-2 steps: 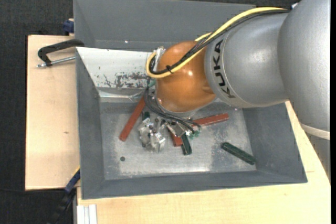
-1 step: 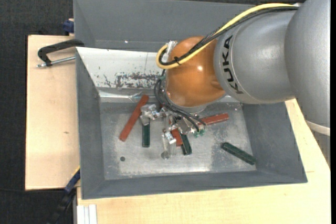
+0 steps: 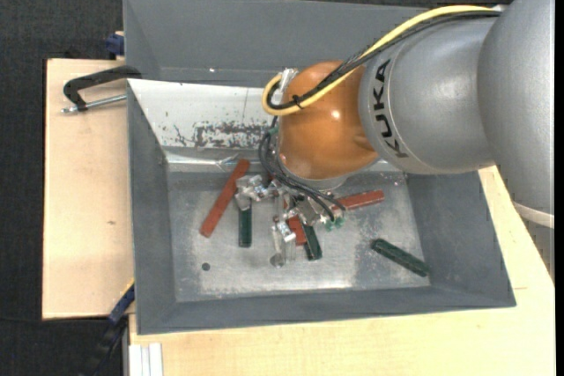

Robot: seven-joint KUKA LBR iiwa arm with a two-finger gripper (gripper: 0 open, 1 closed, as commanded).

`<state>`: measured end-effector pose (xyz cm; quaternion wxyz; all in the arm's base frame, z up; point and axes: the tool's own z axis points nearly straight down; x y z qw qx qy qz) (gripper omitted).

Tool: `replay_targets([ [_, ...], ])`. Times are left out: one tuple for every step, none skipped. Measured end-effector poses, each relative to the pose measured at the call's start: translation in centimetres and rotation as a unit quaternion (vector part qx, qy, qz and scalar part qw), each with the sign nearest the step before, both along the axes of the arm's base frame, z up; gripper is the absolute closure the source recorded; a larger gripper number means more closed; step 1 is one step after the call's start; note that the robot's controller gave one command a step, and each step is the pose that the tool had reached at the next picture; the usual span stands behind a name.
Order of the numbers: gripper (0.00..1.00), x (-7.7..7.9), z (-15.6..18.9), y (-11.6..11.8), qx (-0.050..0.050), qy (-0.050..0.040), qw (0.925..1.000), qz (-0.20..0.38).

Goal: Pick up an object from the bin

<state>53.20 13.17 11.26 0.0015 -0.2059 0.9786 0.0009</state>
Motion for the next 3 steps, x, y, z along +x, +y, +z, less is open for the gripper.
replay_targets([
  [0.0,1.2,0.3,1.9,-0.002,0.0009,0.9993,0.038],
  [0.0,3.0,-1.1,5.0,0.001,-0.0041,0.9821,0.188],
  [1.0,6.1,-4.1,1.7,0.0,-0.0023,0.9625,0.271],
])
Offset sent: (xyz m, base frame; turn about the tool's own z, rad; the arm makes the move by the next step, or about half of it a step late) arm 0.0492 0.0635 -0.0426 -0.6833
